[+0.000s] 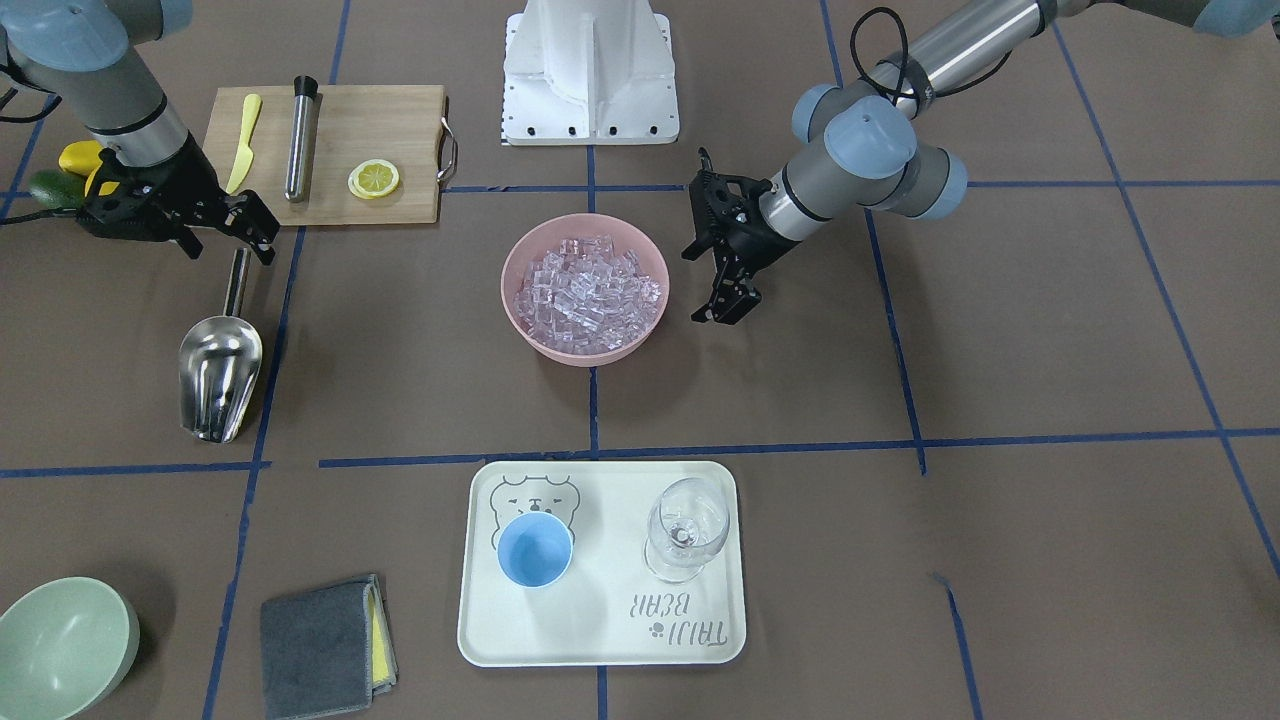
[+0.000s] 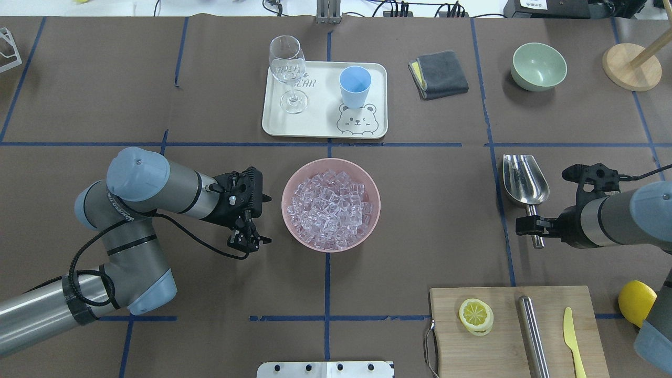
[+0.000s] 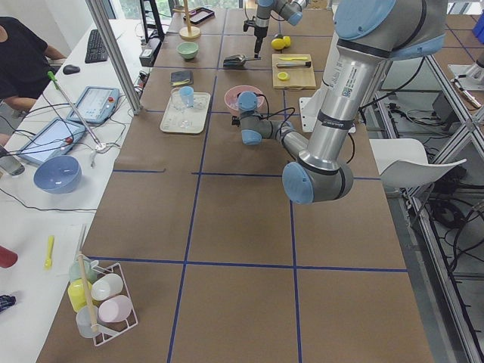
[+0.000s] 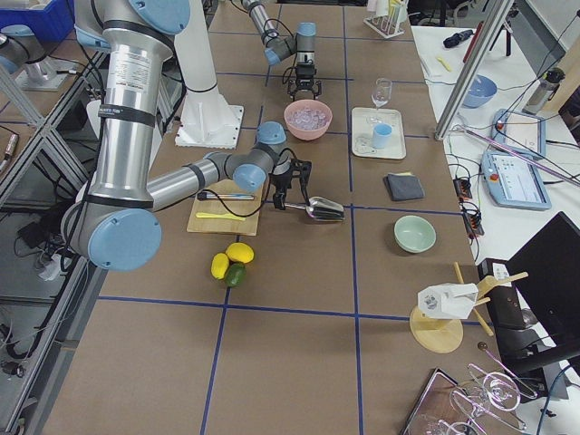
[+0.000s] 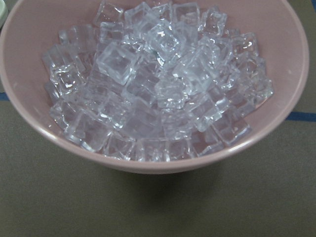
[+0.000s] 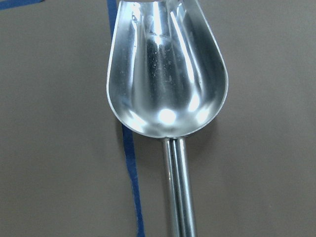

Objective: Put ice in cup with scoop
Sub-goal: 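Close the right gripper on the metal scoop handle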

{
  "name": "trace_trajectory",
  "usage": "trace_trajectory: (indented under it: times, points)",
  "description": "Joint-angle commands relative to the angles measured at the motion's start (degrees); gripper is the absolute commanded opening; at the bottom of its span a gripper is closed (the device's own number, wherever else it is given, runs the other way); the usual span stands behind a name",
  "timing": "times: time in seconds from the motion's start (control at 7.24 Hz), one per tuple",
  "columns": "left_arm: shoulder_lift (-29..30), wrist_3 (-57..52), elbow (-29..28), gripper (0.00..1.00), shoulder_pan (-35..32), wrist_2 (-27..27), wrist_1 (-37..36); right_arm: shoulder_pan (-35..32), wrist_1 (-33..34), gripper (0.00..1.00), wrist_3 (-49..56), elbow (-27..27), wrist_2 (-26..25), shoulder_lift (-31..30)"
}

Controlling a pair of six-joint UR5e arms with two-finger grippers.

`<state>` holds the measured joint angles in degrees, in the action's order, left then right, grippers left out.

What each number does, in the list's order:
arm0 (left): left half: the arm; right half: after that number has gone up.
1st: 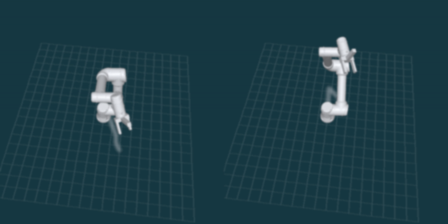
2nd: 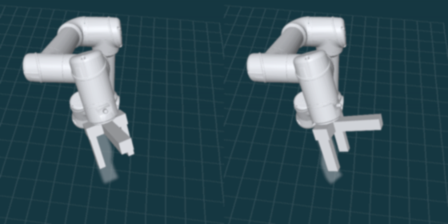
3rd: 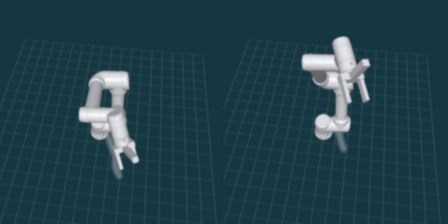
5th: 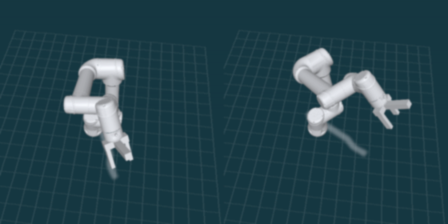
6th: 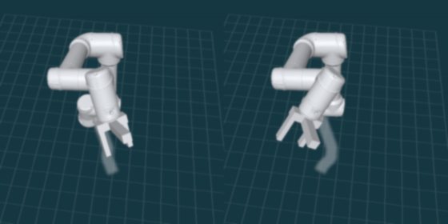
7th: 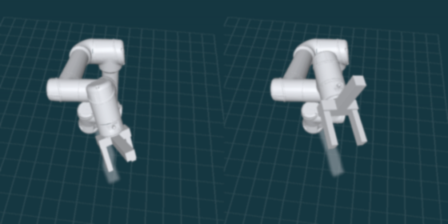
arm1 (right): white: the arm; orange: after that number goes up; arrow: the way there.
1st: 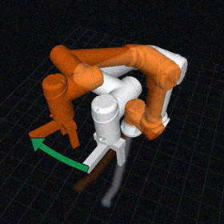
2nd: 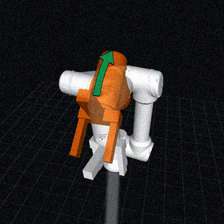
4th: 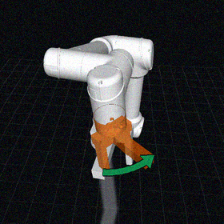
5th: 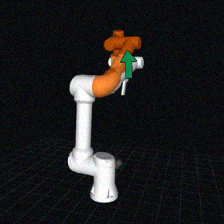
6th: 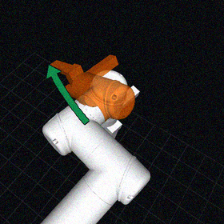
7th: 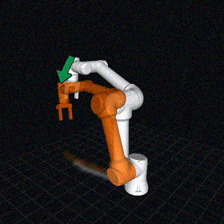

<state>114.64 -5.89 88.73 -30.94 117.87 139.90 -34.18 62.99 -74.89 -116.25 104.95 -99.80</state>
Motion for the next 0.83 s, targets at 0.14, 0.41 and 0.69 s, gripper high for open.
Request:
trace_trajectory:
  times: [0.14,0.41,0.69]
  points:
    - [0.67,0.0,-0.05,1.0,0.0,0.0,-0.07,4.02,-0.24,0.97,-1.14,0.76,-7.11,0.04]
    - [0.75,0.0,0.04,1.0,0.0,0.0,-0.15,4.99,-0.41,0.91,-1.23,1.55,-8.89,0.21]
    - [0.76,0.0,0.04,1.0,0.0,0.0,-0.15,5.0,-0.41,0.69,-1.23,1.73,-9.33,0.3]
